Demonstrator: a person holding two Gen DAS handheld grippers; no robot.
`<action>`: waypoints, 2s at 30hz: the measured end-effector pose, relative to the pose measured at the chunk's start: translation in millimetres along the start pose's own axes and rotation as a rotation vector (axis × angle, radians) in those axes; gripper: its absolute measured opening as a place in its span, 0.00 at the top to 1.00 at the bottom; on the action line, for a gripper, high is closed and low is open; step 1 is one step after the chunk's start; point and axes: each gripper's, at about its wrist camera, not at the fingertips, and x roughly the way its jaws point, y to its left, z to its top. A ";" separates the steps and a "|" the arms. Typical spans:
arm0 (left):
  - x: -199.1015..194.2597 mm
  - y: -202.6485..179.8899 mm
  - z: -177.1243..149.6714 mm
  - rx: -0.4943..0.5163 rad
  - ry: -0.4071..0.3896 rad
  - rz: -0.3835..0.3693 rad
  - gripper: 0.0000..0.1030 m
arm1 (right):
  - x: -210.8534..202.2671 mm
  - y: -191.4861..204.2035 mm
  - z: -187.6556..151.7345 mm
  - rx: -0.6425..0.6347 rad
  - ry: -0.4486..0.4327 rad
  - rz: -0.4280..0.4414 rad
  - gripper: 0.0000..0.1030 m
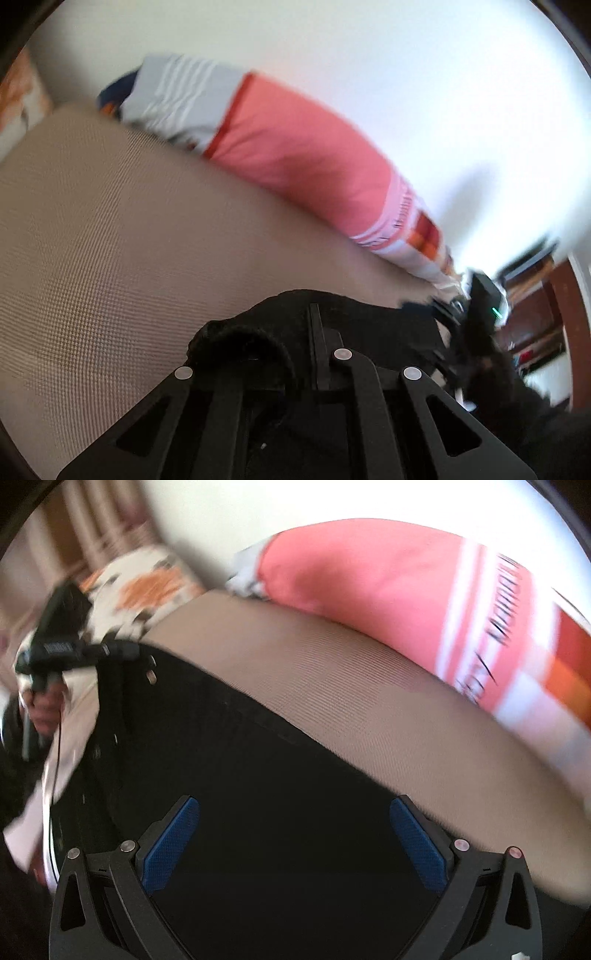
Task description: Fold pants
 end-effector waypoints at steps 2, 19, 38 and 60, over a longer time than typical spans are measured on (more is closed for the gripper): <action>-13.8 -15.9 -5.5 0.063 -0.013 -0.006 0.92 | 7.0 -7.1 8.8 -0.042 0.053 0.069 0.09; -36.1 -45.7 -21.5 0.132 -0.031 0.057 0.92 | 33.5 -55.0 -3.5 -0.205 0.387 0.165 0.71; -61.2 -62.0 -47.7 0.228 -0.004 0.140 0.92 | -120.8 67.5 -95.0 -0.074 0.018 -0.309 0.93; -98.6 -25.1 -219.0 0.221 0.295 0.234 0.77 | -72.8 145.0 -237.2 0.067 0.183 -0.105 0.93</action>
